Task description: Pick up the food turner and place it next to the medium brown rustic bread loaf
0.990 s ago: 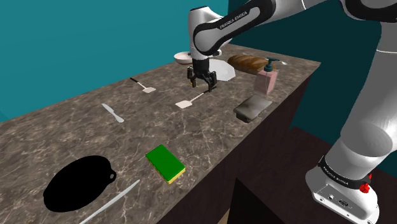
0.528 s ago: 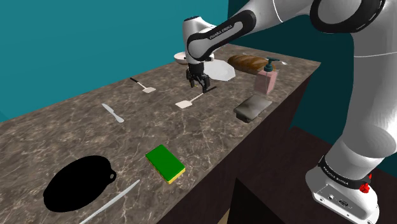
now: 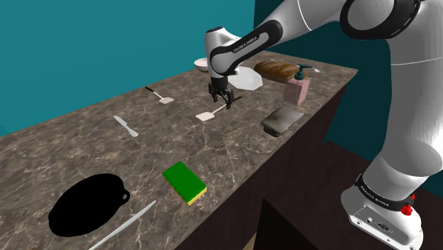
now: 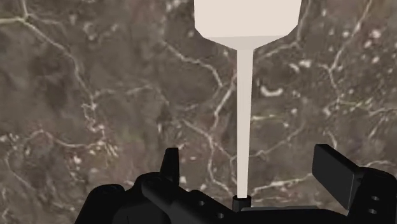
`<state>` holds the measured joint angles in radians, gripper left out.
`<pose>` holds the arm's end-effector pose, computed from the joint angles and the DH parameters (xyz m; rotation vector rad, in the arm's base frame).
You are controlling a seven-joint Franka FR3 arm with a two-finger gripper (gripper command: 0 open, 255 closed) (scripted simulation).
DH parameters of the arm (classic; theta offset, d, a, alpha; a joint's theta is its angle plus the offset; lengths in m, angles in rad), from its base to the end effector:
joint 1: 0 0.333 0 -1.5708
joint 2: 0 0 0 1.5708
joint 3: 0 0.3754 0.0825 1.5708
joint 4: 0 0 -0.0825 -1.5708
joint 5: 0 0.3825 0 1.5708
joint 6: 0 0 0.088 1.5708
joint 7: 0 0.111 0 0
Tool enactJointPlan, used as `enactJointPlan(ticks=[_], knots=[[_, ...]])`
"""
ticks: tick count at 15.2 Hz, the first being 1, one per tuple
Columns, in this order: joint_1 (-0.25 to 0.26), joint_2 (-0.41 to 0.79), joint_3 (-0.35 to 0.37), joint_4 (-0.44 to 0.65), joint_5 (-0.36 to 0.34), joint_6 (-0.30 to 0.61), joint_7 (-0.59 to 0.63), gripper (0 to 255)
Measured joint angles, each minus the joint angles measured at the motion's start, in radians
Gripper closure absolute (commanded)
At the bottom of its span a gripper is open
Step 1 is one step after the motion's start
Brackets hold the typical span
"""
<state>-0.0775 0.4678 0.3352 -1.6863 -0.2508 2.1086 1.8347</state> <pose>0.6776 0.1328 0.3886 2.2877 -2.0861 0.0762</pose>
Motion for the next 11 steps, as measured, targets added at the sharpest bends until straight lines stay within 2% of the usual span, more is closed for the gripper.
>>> enactJointPlan(ticks=[4, 5, 11], knots=[[0.000, 0.000, 0.000, 0.000, 0.000, 0.001, 0.000, 0], [0.000, 0.000, 0.000, 0.000, 0.000, 0.001, 0.000, 255], [0.000, 0.000, 0.000, 0.000, 0.000, 0.001, 0.000, 255]])
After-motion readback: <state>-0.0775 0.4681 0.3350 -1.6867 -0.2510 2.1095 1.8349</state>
